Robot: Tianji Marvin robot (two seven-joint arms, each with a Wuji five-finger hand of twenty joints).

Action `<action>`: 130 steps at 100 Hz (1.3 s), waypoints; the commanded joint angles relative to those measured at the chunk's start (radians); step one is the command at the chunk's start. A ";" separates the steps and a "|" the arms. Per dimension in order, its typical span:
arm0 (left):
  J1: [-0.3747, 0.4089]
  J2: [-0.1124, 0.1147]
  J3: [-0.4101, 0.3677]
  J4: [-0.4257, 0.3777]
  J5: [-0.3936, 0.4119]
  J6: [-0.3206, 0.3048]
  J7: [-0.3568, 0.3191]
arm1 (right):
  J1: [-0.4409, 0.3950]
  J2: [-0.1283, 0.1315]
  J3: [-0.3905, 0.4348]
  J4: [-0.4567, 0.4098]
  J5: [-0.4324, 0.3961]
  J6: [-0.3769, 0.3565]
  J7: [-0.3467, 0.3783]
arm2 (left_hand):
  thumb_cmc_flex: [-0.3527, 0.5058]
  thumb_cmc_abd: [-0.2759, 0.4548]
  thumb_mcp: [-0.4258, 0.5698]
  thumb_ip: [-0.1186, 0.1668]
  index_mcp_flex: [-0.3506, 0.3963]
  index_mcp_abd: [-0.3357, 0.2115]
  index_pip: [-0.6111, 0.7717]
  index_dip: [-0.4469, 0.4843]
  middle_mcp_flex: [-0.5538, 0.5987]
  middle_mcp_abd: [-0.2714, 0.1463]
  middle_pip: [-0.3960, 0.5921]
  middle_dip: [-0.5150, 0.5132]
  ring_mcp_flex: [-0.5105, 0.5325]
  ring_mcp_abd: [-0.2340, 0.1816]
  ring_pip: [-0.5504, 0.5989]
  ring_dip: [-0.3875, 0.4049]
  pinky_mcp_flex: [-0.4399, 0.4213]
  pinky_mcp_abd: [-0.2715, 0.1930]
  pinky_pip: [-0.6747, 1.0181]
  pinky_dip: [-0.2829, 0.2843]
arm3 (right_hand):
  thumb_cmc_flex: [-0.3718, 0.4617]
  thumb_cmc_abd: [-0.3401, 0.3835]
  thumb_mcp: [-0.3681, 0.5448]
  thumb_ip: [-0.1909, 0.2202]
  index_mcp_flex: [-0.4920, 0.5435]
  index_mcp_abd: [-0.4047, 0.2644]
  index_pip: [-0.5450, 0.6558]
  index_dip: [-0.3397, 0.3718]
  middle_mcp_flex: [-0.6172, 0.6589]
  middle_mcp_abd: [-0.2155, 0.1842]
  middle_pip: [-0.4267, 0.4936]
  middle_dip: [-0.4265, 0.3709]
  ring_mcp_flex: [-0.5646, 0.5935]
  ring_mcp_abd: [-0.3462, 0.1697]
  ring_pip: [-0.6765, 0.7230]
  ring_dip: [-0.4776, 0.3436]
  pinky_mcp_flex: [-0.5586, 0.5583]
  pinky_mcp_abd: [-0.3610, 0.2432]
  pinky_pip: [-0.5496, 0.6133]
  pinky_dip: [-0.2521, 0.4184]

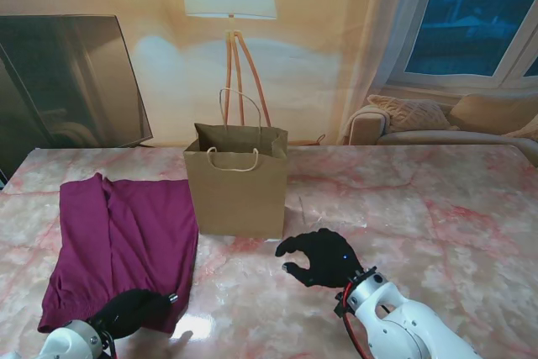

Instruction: Fold the socks and the shorts into the kraft paper bag

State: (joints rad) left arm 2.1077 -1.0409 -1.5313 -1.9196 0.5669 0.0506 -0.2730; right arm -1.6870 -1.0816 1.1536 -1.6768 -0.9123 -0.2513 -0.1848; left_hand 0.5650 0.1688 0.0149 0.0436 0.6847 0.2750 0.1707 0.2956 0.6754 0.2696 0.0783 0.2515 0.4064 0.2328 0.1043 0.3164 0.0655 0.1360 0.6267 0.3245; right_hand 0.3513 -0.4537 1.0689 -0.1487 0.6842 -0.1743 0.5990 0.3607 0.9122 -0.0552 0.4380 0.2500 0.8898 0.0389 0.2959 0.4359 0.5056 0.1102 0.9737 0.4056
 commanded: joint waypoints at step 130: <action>0.166 -0.055 -0.105 -0.031 0.207 -0.050 0.215 | 0.303 -0.019 -0.588 0.225 0.100 0.034 0.035 | -0.073 0.007 -0.030 -0.005 -0.061 -0.061 -0.022 -0.024 -0.094 -0.053 0.013 -0.014 -0.009 -0.042 0.084 -0.019 -0.032 -0.001 -0.022 0.008 | -0.113 0.203 -0.159 0.094 -0.150 0.056 -0.146 -0.008 -0.190 0.003 -0.214 -0.079 -0.222 -0.063 -0.093 -0.127 -0.129 -0.045 -0.037 0.068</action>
State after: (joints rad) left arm 2.2650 -1.1076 -1.6328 -1.9583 0.7824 -0.0017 -0.0245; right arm -1.3831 -1.1018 0.5656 -1.4439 -0.8164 -0.2311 -0.1822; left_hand 0.5303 0.1738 0.0069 0.0439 0.5849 0.1979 0.1271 0.2593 0.5484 0.1881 0.1085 0.2295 0.3938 0.1695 0.2017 0.2801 0.0297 0.1198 0.5985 0.3180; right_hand 0.2803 -0.2840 0.9336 -0.1164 0.5636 -0.1321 0.4751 0.3515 0.7468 -0.0659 0.2492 0.1888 0.6459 -0.0548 0.1738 0.3107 0.3283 0.0702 0.8751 0.4027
